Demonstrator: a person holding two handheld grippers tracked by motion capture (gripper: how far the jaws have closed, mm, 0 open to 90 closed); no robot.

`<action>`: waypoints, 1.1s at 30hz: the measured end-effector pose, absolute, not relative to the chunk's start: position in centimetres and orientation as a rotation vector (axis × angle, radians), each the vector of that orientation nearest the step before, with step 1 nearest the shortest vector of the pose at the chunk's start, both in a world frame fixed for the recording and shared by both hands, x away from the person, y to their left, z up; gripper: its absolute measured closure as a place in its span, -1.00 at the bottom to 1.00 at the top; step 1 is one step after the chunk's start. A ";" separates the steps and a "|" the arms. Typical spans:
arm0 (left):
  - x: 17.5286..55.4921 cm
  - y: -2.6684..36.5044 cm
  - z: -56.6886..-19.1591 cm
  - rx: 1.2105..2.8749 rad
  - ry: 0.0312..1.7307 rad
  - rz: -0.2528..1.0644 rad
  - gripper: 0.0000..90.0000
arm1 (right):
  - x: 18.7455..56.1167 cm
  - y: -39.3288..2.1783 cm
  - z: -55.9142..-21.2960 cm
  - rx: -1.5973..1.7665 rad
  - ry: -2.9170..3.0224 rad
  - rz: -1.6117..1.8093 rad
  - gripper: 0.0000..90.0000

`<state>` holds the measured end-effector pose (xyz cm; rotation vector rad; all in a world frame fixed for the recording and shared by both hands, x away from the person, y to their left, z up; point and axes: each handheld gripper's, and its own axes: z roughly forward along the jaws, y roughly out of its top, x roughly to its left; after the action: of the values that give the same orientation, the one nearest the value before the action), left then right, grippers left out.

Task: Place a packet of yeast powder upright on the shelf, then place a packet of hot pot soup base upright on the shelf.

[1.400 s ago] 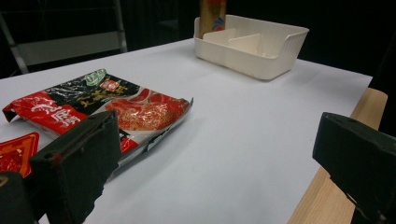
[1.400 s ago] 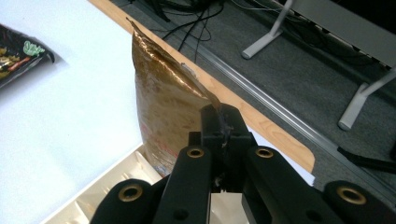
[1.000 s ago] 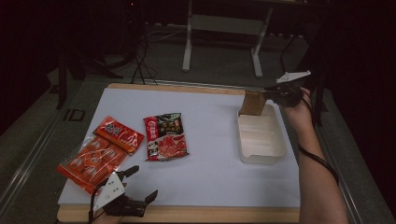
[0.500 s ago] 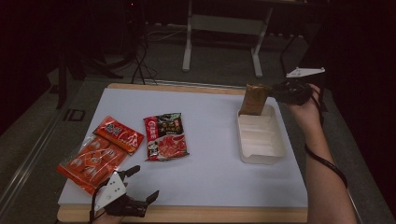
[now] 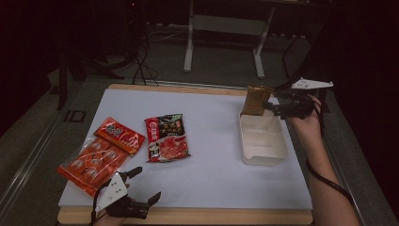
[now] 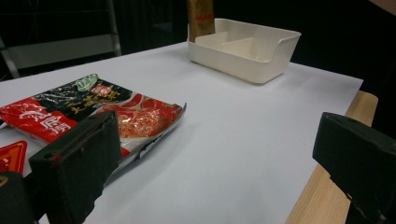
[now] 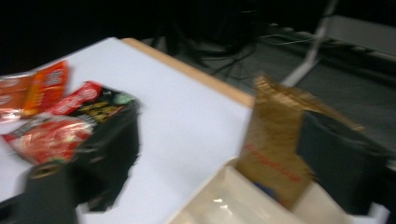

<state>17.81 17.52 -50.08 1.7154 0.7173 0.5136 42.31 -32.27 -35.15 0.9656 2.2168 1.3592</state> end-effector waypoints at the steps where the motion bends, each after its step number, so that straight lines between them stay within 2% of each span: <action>1: 17.8 17.5 -50.1 1.717 0.718 0.512 -0.96 | 41.7 -32.0 -35.6 0.947 2.209 1.358 -0.72; 6: 18.1 17.3 -50.0 1.745 0.706 0.562 -0.96 | 39.5 -30.9 -36.8 0.876 2.238 1.436 -0.66; 14: 18.3 17.0 -49.3 1.738 0.664 0.557 -0.96 | 35.7 -28.9 -38.0 0.775 2.253 1.503 -0.61; 24: 19.2 16.3 -47.2 1.707 0.693 0.364 -0.96 | 31.0 -28.3 -38.8 0.704 2.214 1.655 -0.65; 33: 20.8 16.0 -45.5 1.738 0.645 0.416 -0.96 | 28.1 -27.8 -39.9 0.655 2.238 1.652 -0.70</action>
<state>20.83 16.05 -45.46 1.7383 0.6445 0.4164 28.10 -27.85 -39.91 0.6549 2.2380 1.6522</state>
